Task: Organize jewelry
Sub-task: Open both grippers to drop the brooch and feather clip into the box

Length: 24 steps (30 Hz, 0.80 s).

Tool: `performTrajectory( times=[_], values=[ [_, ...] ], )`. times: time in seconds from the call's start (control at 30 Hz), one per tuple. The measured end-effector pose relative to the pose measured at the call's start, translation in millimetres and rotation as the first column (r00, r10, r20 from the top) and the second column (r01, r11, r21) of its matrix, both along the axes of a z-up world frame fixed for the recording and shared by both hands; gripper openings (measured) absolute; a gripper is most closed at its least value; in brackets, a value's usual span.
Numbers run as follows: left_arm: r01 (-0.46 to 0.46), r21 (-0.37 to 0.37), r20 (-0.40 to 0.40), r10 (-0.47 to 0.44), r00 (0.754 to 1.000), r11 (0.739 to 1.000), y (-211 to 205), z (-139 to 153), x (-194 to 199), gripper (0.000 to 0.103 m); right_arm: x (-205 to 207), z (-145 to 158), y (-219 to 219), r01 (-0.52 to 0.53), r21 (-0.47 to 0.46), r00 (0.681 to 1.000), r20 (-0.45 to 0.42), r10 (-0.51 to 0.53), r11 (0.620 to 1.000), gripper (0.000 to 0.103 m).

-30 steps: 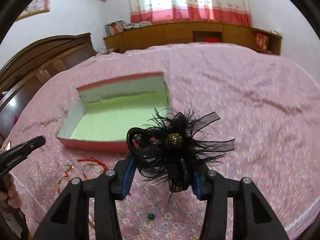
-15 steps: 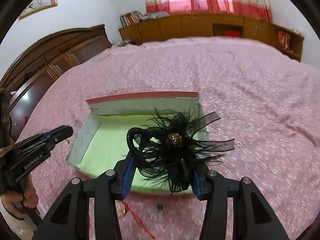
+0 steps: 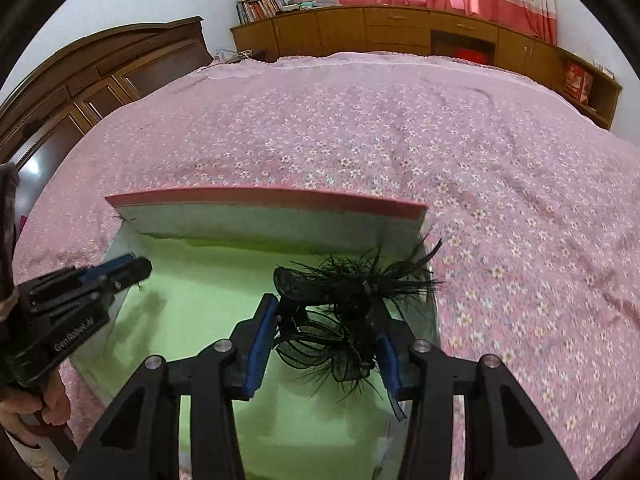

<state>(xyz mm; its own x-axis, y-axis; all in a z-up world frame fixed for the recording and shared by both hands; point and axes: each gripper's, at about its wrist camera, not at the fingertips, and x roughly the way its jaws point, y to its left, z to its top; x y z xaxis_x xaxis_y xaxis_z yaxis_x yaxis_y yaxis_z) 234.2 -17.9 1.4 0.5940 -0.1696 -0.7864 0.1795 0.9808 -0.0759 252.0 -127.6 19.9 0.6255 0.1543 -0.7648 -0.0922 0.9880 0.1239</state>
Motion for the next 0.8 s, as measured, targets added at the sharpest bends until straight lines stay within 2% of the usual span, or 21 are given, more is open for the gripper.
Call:
performTrajectory(
  times=[0.2,0.4,0.47,0.57,0.8],
  values=[
    [-0.02,-0.014,-0.052,0.019,0.998,1.0,1.6,-18.5,7.7,0.007,9.0,-8.6,1.7,-0.01,-0.057,1.0,0.018,0.011,0.998,0.048],
    [-0.02,-0.043,-0.045,0.018,0.999,0.999,2.4,-18.3,6.8,0.01,11.3,-8.3,-0.7,-0.012,-0.037,0.999,0.029,0.014,0.999,0.05],
    [-0.013,-0.06,-0.042,0.011,0.999,0.998,4.0,-15.4,4.8,0.021,10.7,-8.7,-4.1,-0.009,0.002,1.0,0.025,0.009,1.0,0.054],
    [-0.005,-0.07,-0.028,0.003,1.0,0.998,3.9,-9.8,-1.1,0.033,7.3,-7.4,-5.5,-0.007,0.031,1.0,0.031,0.006,0.999,0.065],
    [0.015,-0.087,0.009,-0.015,1.0,0.996,5.4,9.8,-11.7,0.037,-6.4,12.2,-6.6,-0.015,0.056,0.997,0.077,0.01,0.998,0.069]
  ],
)
